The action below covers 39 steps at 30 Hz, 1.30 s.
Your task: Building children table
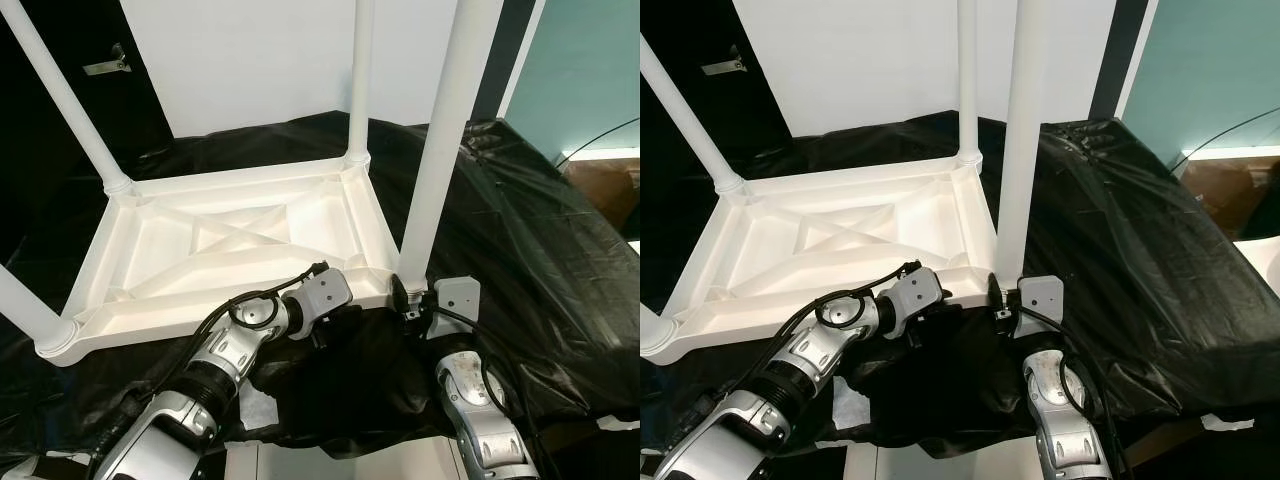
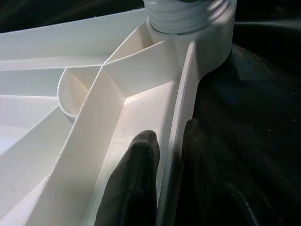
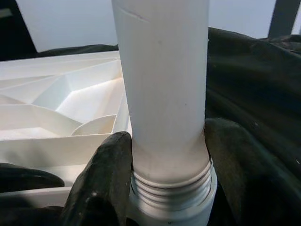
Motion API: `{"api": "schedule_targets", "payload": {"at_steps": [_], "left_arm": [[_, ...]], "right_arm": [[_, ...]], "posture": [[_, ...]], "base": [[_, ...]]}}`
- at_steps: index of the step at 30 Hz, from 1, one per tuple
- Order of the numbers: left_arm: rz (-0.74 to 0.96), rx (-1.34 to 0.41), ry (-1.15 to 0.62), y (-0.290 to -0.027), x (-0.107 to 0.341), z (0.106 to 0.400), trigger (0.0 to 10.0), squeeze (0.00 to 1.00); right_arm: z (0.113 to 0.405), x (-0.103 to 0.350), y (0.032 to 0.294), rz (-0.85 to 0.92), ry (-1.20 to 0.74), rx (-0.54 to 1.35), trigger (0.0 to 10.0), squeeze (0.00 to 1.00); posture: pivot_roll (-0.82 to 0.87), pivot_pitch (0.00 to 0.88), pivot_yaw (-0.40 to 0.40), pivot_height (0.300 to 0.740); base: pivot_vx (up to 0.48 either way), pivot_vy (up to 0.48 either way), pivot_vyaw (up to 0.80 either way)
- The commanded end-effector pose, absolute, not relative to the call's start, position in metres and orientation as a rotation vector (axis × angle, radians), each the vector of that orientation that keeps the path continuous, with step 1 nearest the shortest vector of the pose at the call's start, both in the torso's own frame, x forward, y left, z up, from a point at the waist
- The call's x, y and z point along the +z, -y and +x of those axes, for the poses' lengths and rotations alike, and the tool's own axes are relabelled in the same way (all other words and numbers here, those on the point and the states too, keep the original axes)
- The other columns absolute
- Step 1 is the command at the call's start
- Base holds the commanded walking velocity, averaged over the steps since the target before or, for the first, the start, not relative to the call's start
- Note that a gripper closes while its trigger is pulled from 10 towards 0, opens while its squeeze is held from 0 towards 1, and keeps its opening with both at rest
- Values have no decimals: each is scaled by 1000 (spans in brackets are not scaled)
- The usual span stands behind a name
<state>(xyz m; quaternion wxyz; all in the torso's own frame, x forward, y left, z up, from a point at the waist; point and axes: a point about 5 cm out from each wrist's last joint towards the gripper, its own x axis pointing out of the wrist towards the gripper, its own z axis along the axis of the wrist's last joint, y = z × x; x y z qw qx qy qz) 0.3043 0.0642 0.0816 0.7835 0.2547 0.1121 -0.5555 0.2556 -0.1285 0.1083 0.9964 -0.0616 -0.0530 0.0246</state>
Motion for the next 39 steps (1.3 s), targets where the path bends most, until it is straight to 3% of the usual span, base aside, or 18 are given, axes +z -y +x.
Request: {"api": "schedule_targets", "payload": {"at_steps": [1,7,8,14,18,26,28,34,39], "left_arm": [[570,-1352,-540,-80,30,272,10000,0],[566,-1347,-544,-81,29,271,10000,0],[563,-1345,-546,-82,28,270,10000,0],[569,-1355,-538,-81,28,269,10000,0],[519,-1468,-492,-79,35,262,10000,0],[471,-1562,-509,-85,38,252,10000,0],[463,-1595,-520,-88,39,249,10000,0],[448,-1651,-527,-90,40,244,10000,0],[449,-1666,-533,-89,39,243,10000,0]], "right_arm": [[254,102,152,-161,58,-94,9804,1000],[256,102,146,-163,49,-28,10000,1000],[257,104,142,-141,63,44,10000,0],[269,113,154,-140,74,155,10000,0],[286,125,170,-219,90,291,10000,0],[298,140,169,-277,123,393,10000,0],[295,141,156,-288,93,577,10000,0],[284,132,150,-337,0,858,10000,0],[283,127,160,-373,-89,978,10000,0]], "posture": [[-66,19,12,740],[-63,22,6,740],[-62,23,4,740],[-66,23,1,740],[-68,20,-3,740],[-62,15,-8,740],[-62,11,-7,740],[-64,7,-7,740],[-62,2,-11,740]], "base": [[0,0,0],[0,0,0],[0,0,0],[0,0,0],[0,0,0],[0,0,0],[0,0,0],[0,0,0],[0,0,0]]}}
